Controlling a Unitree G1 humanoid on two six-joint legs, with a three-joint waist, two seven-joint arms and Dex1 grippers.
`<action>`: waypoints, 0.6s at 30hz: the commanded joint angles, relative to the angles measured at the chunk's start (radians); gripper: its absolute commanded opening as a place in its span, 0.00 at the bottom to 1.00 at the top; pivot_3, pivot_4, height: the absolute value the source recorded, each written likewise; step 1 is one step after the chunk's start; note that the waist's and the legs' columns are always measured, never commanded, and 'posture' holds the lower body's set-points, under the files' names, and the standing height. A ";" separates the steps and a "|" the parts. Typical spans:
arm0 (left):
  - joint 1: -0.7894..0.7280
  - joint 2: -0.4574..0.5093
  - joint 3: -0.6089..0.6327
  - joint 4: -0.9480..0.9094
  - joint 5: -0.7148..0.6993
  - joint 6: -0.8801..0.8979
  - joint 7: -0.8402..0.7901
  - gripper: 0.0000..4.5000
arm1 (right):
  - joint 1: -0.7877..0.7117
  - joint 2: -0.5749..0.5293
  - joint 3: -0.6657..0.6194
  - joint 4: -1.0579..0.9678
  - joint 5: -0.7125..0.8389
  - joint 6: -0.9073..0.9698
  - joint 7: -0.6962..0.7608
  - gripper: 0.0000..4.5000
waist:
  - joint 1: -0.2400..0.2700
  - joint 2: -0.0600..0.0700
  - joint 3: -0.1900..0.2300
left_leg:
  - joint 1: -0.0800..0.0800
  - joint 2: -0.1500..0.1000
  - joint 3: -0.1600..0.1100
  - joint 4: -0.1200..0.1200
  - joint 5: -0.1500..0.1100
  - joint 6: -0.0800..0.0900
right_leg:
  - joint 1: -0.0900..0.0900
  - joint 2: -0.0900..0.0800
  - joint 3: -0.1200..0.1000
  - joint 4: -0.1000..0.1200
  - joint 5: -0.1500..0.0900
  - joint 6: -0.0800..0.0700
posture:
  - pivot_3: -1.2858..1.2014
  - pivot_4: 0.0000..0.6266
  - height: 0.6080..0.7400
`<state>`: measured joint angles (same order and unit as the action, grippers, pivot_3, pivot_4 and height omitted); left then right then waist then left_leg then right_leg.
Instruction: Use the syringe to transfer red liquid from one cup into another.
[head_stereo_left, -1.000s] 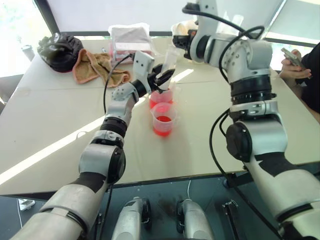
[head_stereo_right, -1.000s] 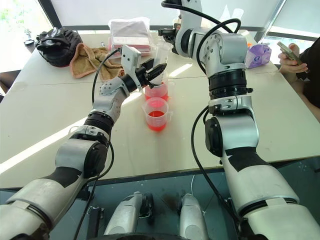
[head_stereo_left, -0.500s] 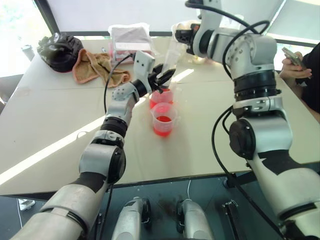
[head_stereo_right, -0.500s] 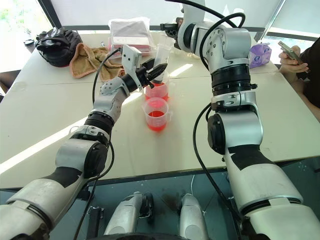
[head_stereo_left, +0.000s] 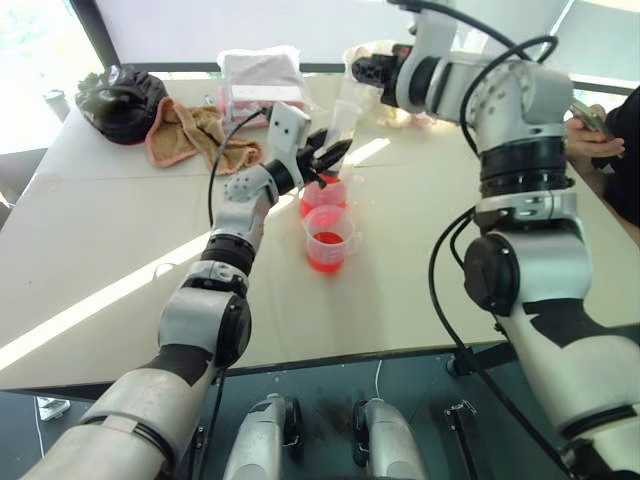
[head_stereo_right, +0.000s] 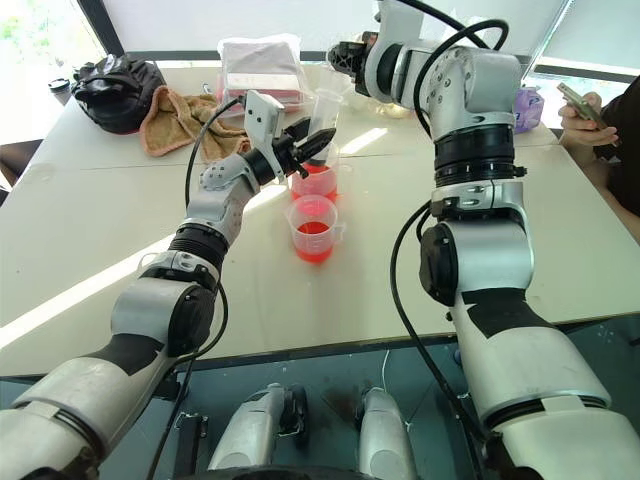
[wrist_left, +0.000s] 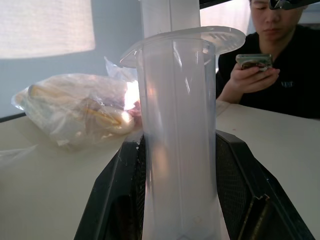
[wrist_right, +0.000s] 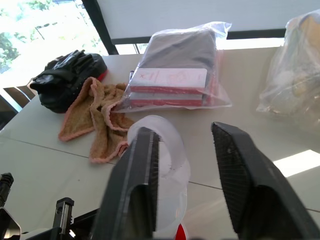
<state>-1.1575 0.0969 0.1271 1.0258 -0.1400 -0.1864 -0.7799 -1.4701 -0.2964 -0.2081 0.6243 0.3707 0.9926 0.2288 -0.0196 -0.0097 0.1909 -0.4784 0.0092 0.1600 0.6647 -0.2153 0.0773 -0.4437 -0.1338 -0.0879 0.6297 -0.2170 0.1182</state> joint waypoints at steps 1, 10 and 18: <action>0.021 -0.032 -0.068 0.010 0.036 0.012 -0.047 0.30 | -0.052 0.015 -0.031 -0.078 0.044 0.032 0.002 0.81 | 0.000 0.000 0.000 | 0.000 0.000 0.000 0.000 0.000 0.000 | 0.000 0.000 0.000 0.000 0.000 0.000 | 0.52 0.24 1.00; 0.014 -0.029 -0.052 0.012 0.031 0.007 -0.018 0.30 | -0.023 -0.003 -0.018 -0.171 0.048 0.141 0.047 0.81 | 0.000 0.000 0.000 | 0.000 0.000 0.000 -0.001 0.000 0.000 | -0.001 0.000 0.000 0.000 0.000 0.000 | 0.52 0.24 1.00; -0.002 -0.033 -0.030 0.024 0.014 0.023 0.006 0.30 | 0.005 -0.083 0.026 -0.259 0.042 0.217 0.127 0.81 | 0.004 0.000 0.000 | 0.000 0.000 0.000 -0.001 0.000 0.000 | -0.001 -0.001 0.000 0.000 0.000 0.000 | 0.52 0.24 1.00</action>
<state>-1.1604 0.0798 0.1257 1.0221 -0.1388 -0.1828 -0.7745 -1.4535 -0.3564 -0.1825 0.4244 0.3947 1.2008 0.3324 -0.0152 -0.0097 0.1909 -0.4786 0.0091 0.1601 0.6640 -0.2155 0.0774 -0.4443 -0.1344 -0.0879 0.6293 -0.2170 0.1181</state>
